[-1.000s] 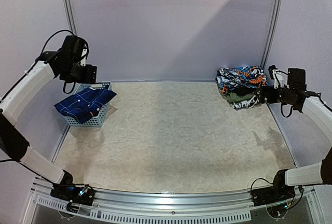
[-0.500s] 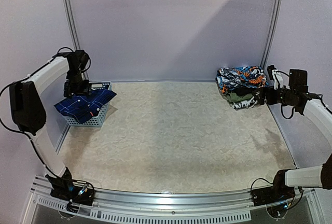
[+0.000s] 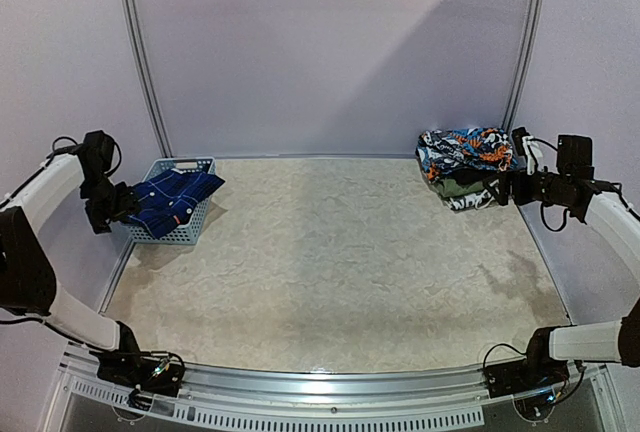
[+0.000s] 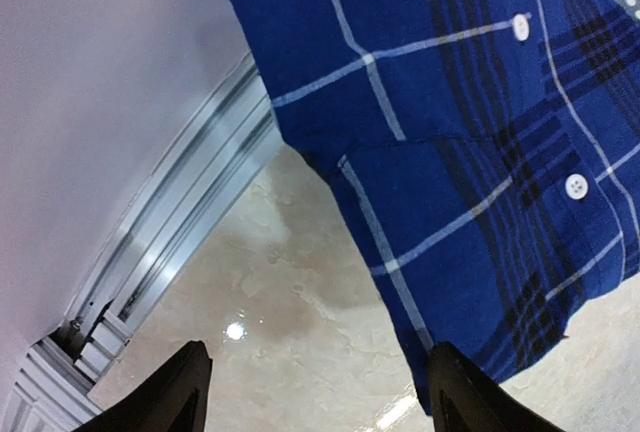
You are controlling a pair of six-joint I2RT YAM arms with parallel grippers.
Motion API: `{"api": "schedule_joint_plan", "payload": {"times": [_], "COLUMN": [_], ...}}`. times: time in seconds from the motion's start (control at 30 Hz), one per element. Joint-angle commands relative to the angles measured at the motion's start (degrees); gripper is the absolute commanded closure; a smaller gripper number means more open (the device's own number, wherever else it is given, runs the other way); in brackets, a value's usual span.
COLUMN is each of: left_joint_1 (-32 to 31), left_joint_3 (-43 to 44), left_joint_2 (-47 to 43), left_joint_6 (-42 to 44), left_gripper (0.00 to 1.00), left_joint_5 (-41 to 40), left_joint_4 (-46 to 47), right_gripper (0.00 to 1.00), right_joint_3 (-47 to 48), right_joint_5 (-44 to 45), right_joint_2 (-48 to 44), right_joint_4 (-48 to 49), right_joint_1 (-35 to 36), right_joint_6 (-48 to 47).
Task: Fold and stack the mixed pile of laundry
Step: Pick up the crumpled shirt from the bin.
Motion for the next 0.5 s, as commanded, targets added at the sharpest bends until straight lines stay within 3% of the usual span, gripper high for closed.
{"api": "schedule_joint_plan", "payload": {"times": [0.0, 0.33, 0.47], "left_joint_1": [3.1, 3.6, 3.6], "left_joint_3": [-2.8, -1.2, 0.3], "left_joint_2": [2.8, 4.7, 6.1], "left_joint_6": [-2.0, -2.1, -2.3], "left_gripper": [0.26, 0.55, 0.58], "left_joint_5": [10.0, 10.2, 10.8], "left_joint_4": [6.1, 8.6, 8.3], "right_gripper": [0.01, 0.01, 0.01], "right_joint_3": [-0.3, -0.2, 0.0], "right_joint_5": [-1.7, -3.0, -3.4], "right_joint_2": [-0.3, 0.5, 1.0], "right_joint_4": [-1.0, -1.5, -1.9], "right_joint_1": [0.0, -0.1, -0.1], "right_joint_6": [-0.5, -0.7, -0.7]}}
